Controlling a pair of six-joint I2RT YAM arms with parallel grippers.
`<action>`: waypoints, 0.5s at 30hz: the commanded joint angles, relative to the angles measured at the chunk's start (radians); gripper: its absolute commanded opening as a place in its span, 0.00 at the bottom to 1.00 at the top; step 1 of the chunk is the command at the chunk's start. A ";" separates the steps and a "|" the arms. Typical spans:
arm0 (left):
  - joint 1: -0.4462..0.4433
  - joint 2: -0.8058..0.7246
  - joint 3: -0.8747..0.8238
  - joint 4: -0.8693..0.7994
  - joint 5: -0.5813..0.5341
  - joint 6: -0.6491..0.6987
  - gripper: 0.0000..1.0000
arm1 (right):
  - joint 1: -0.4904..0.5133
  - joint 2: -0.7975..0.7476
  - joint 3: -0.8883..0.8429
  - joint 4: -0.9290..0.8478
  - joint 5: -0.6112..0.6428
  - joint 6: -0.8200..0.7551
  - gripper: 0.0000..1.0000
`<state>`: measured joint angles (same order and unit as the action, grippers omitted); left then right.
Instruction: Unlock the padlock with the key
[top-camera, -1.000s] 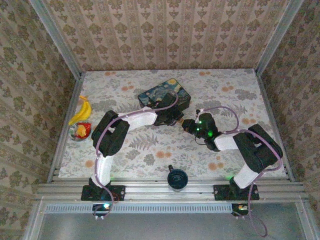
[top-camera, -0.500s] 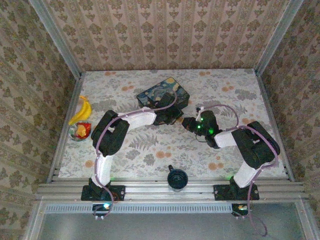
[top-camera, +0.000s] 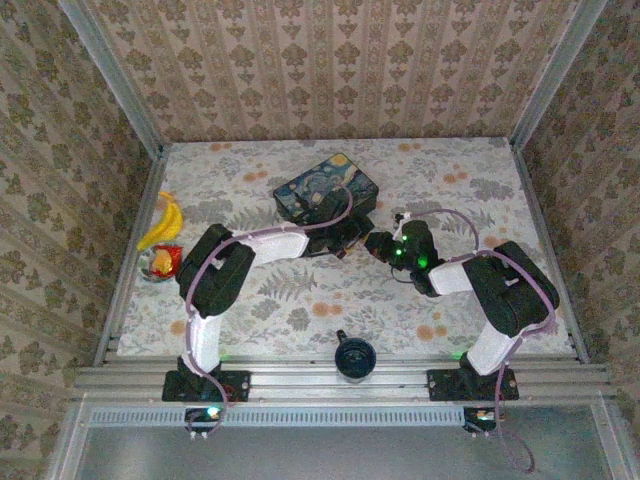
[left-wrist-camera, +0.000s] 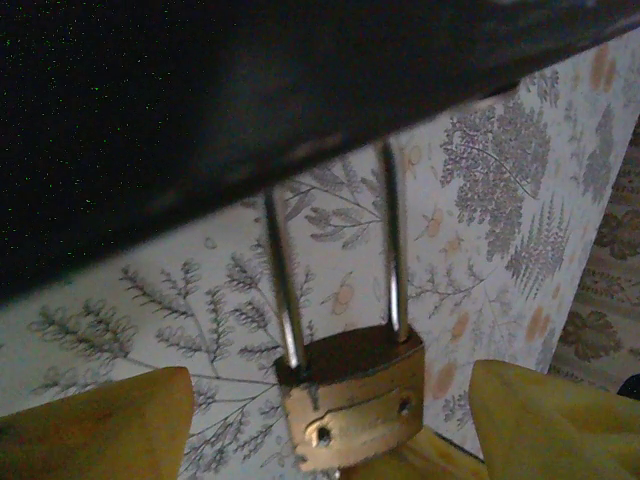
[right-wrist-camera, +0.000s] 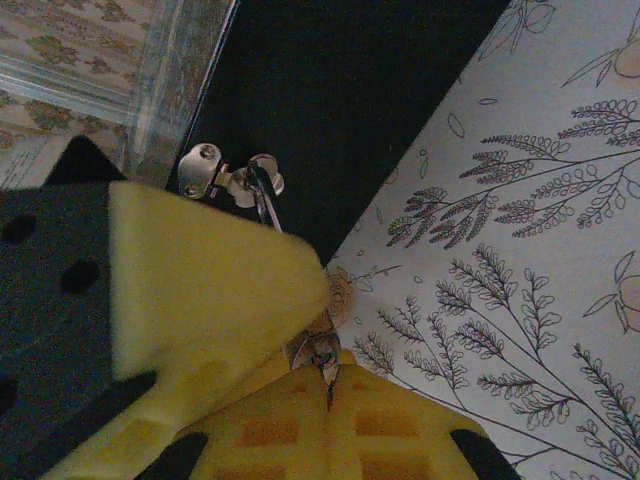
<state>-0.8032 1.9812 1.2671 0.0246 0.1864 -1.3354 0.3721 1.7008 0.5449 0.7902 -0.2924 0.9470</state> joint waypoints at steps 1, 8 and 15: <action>0.003 -0.045 -0.038 0.024 -0.044 0.017 0.73 | 0.004 0.010 0.038 0.075 0.036 0.010 0.00; 0.006 -0.032 -0.080 0.135 -0.092 0.016 0.65 | 0.010 0.017 0.049 0.075 0.035 0.018 0.00; 0.009 -0.015 -0.104 0.260 -0.111 0.034 0.59 | 0.017 0.023 0.059 0.075 0.033 0.024 0.00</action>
<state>-0.8032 1.9659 1.1824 0.2028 0.1032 -1.3170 0.3798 1.7153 0.5636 0.8066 -0.2840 0.9672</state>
